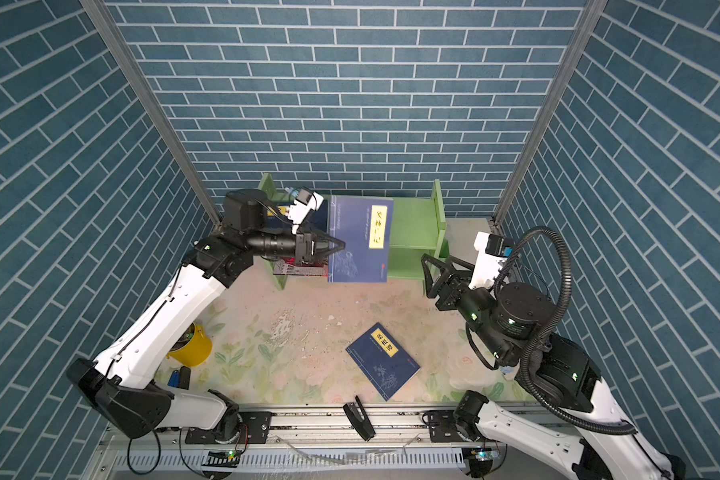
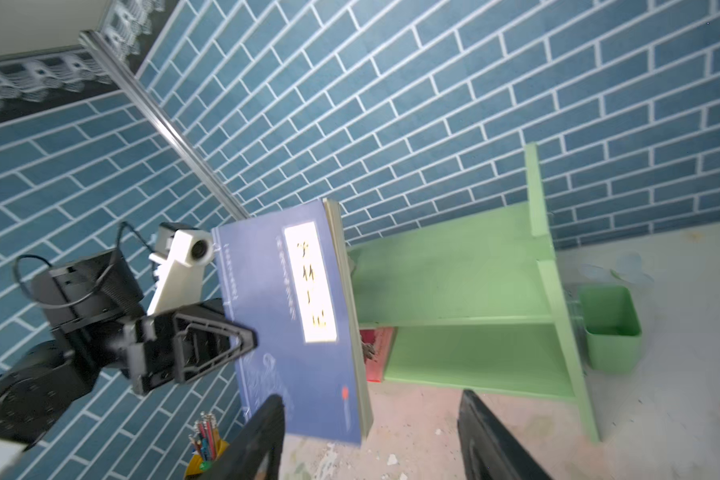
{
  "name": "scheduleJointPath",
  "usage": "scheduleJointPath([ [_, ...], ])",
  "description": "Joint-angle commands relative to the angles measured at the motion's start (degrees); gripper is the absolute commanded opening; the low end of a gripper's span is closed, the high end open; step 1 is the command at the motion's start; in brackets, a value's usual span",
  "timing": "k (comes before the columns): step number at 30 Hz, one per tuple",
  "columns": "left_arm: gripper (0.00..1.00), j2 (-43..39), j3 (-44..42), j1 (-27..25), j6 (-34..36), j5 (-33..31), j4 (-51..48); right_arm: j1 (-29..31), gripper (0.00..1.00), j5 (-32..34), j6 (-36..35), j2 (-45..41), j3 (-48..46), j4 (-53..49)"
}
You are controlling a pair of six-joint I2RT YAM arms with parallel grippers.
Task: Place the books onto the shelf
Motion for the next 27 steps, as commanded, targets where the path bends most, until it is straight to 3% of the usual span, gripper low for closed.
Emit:
scheduleJointPath([
  [1,0.0,-2.0,1.5,7.1,-19.1,0.0,16.8,-0.1,0.69,-8.5,-3.7,4.1,2.9,6.0],
  [7,0.0,-4.3,-6.5,16.0,-43.0,-3.0,37.6,-0.1,0.72,-18.6,-0.5,12.0,2.5,15.4],
  [11,0.0,-5.6,-11.6,17.1,-51.3,-4.7,47.2,-0.1,0.75,-24.6,3.2,16.7,-1.0,27.5],
  [16,0.0,-6.9,-15.1,17.0,-54.1,-4.3,49.1,-0.6,0.78,-30.5,7.5,23.0,-2.6,38.8],
  [23,0.0,-7.6,-18.2,16.1,-56.4,-3.0,52.7,-4.2,0.8,-38.9,20.1,32.0,-6.3,61.6],
  [27,0.0,-7.9,-19.4,15.9,-57.5,-3.5,54.0,-5.5,0.8,-39.5,24.4,35.8,-6.4,68.3],
])
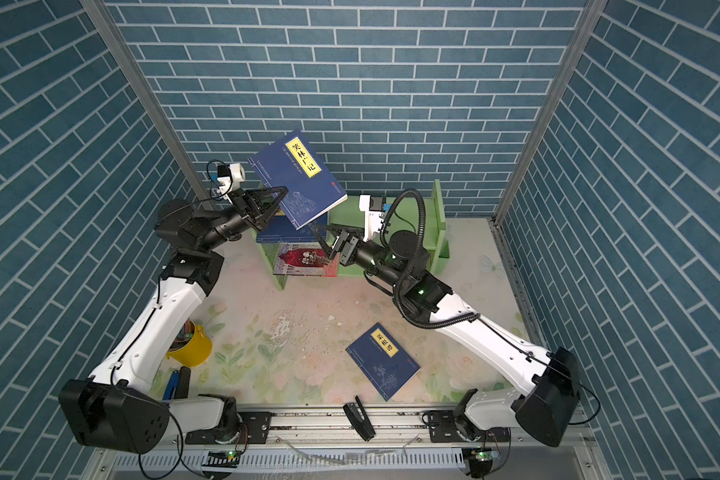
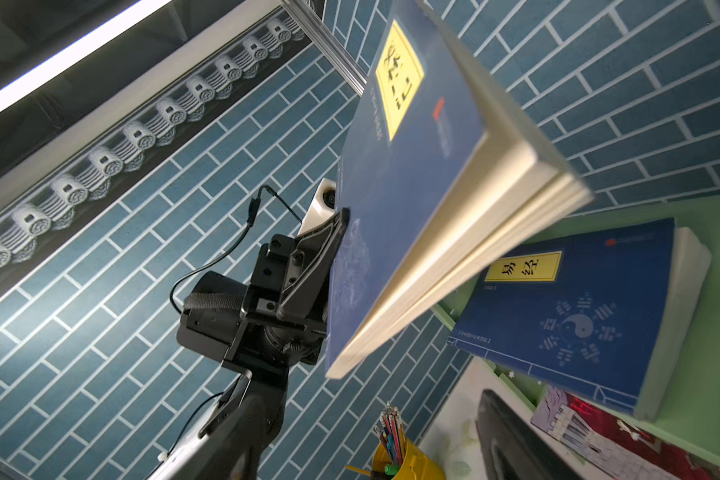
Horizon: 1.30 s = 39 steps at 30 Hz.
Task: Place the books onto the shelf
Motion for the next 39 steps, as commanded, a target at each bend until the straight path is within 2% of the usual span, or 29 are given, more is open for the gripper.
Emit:
scheduleJointPath([
  [1,0.0,-1.8,-0.9,-0.4,-1.4,0.2,6.9,-0.8,0.79,-3.6,6.6,1.9,0.4,12.3],
  [10,0.0,-2.1,-3.8,-1.2,-1.3,0.2,8.0,-2.7,0.77,-4.5,11.3,6.0,0.7,19.7],
  [16,0.0,-2.9,-5.3,-1.9,-1.4,-0.3,7.7,-4.0,0.64,-5.4,13.3,8.8,2.1,21.9],
  [19,0.0,-3.5,-5.9,-2.2,-1.2,-0.2,6.9,-4.5,0.5,-6.2,13.6,9.9,3.2,22.0],
  [20,0.0,-3.6,-6.0,-2.3,-0.9,0.0,6.8,-4.6,0.43,-6.4,13.6,10.2,3.4,22.0],
  [22,0.0,-4.0,-6.3,-2.6,-0.3,0.2,6.1,-4.8,0.2,-6.6,13.7,10.2,3.4,22.2],
  [24,0.0,-4.6,-6.9,-2.7,0.7,0.3,5.0,-5.1,0.08,-7.1,13.6,10.1,3.3,21.8],
  [25,0.02,-4.9,-7.3,-2.8,1.4,0.2,4.6,-5.2,0.05,-7.3,13.6,9.9,3.3,21.7],
  [27,0.16,-5.5,-7.8,-2.8,5.5,0.7,3.0,-5.5,0.0,-7.9,13.6,9.2,3.0,20.9],
  [29,0.33,-6.2,-7.4,-2.7,11.6,2.0,-2.7,-6.2,0.0,-8.6,13.4,8.1,2.4,19.6],
  [31,0.42,-7.0,-7.4,-2.4,16.0,4.2,-5.6,-7.2,0.0,-10.2,12.8,6.4,1.9,17.2],
  [33,0.47,-8.2,-8.4,-1.5,18.9,6.3,-6.4,-8.4,0.0,-12.2,11.6,4.2,1.6,13.3],
  [36,0.5,-9.8,-10.2,1.5,19.5,10.2,-4.9,-11.0,0.0,-16.5,8.8,-0.2,2.0,3.9],
  [39,0.51,-10.8,-10.1,4.3,21.2,16.8,-6.3,-14.0,0.0,-21.7,5.1,-4.6,3.0,-7.4],
])
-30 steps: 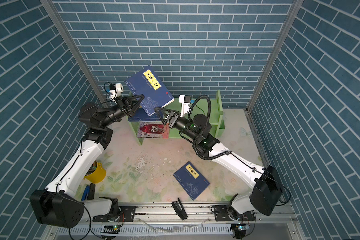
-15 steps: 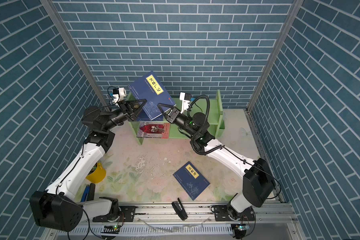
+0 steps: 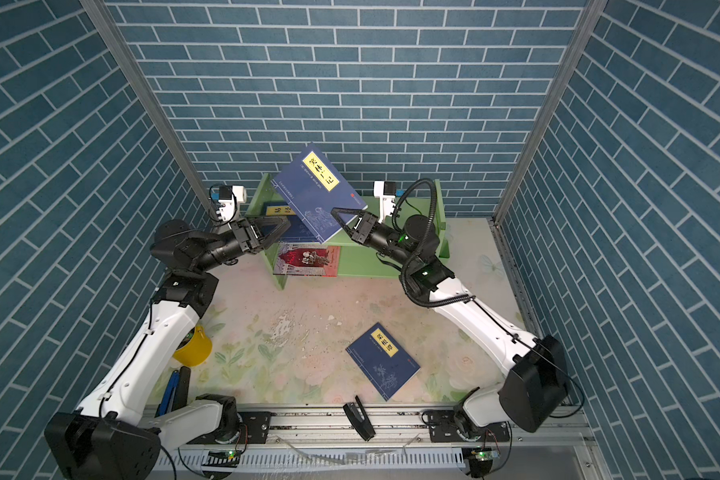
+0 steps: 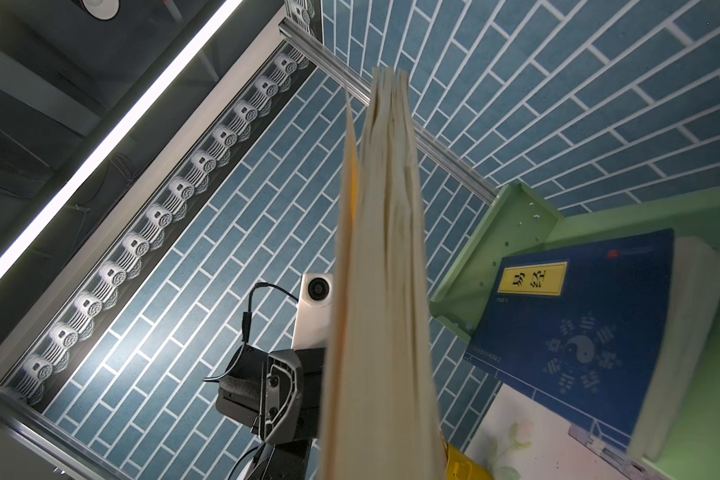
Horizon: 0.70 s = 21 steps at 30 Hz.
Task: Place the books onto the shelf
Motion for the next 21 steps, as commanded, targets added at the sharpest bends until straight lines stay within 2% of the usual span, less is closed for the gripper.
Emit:
scheduleJointPath([
  [1,0.51,-1.7,-0.1,2.7,4.7,9.5,-0.9,-2.8,0.0,-8.4,-6.9,-6.7,2.2,-12.5],
  [4,0.51,-1.8,0.3,3.8,5.8,15.4,-1.0,-6.0,0.0,-14.3,-11.6,-9.4,4.2,-23.5],
  [6,0.52,-2.0,0.8,4.1,8.1,17.2,-3.5,-7.6,0.0,-18.4,-12.4,-10.8,4.1,-26.6],
  [13,0.57,-2.4,2.4,4.2,9.2,21.0,-6.5,-9.4,0.0,-28.3,-12.2,-14.5,3.1,-28.2],
  [18,0.65,-1.3,4.8,2.3,9.1,24.1,-9.1,-9.5,0.0,-32.6,-12.5,-14.8,3.3,-28.6],
  [21,0.68,-0.7,6.0,0.4,11.7,25.4,-12.1,-9.5,0.0,-33.6,-12.8,-14.5,3.4,-29.2],
])
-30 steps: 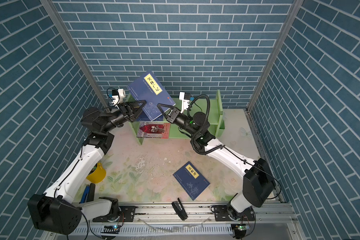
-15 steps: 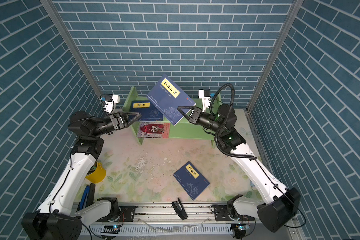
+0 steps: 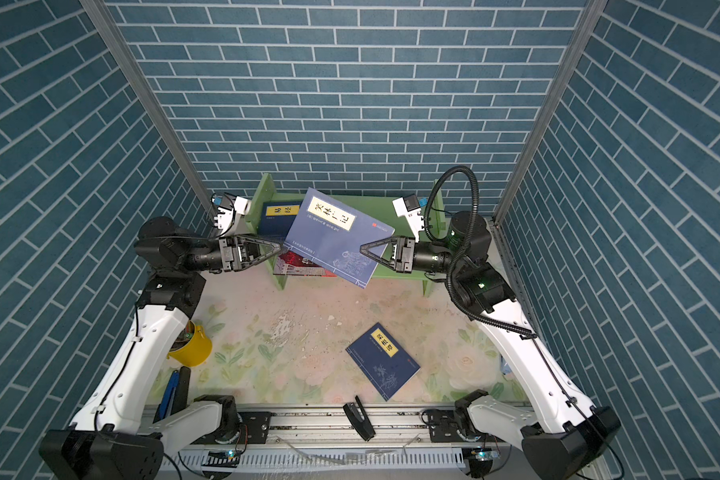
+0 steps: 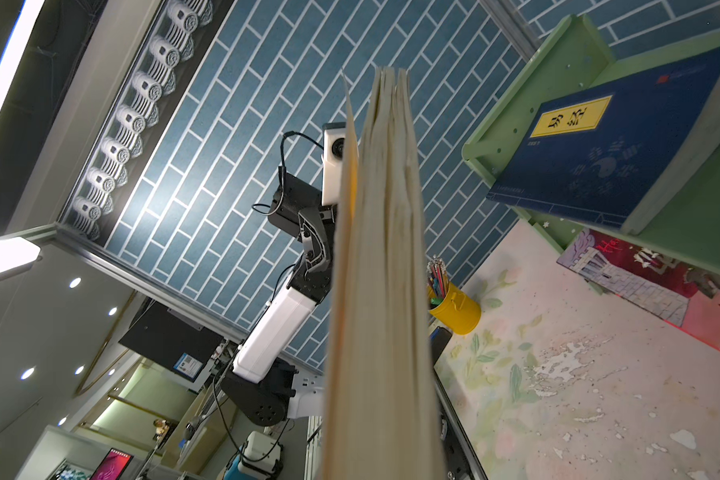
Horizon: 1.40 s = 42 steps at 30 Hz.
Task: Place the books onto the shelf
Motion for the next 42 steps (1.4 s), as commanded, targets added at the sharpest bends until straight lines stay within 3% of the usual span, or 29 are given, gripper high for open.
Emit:
scheduleJointPath([
  [1,0.68,0.8,2.7,-1.7,4.5,3.3,-4.8,-0.2,0.0,-4.4,-2.4,-1.3,1.2,0.7],
  [8,0.7,3.7,5.2,-4.2,6.3,3.1,-8.0,-0.3,0.0,-6.5,-2.4,-0.5,1.3,0.4],
  [14,0.64,7.1,8.0,-6.3,5.5,2.8,-9.4,-0.2,0.0,-10.3,-2.3,1.2,2.2,-0.3],
  [18,0.46,8.0,9.6,-7.1,3.6,2.6,-8.6,-0.2,0.0,-11.6,-2.5,3.2,2.9,-0.8],
  [22,0.12,7.4,9.7,-7.4,3.4,1.9,-8.6,-0.2,0.0,-10.8,-2.8,4.1,3.4,-0.6],
  [23,0.02,7.1,9.5,-7.4,3.4,1.4,-8.6,-0.2,0.08,-10.3,-2.7,4.2,3.4,-0.4],
  [25,0.0,6.5,9.1,-7.3,3.7,0.4,-8.4,-0.2,0.24,-9.1,-2.7,4.4,3.4,-0.3],
  [28,0.0,5.7,9.1,-6.3,3.9,-1.6,-7.5,-0.2,0.37,-7.0,-2.5,3.9,2.1,0.6],
  [31,0.0,5.1,9.3,-3.9,3.3,-4.5,-6.5,-0.3,0.41,-5.0,-1.0,3.0,-0.3,3.4],
  [37,0.0,4.6,8.1,-2.4,-0.1,-7.1,-2.5,-0.2,0.42,-3.1,11.6,3.0,-8.1,23.5],
  [42,0.0,3.5,6.2,-2.3,-1.5,-8.5,-0.6,-0.1,0.41,-1.3,15.0,4.1,-9.8,29.3],
])
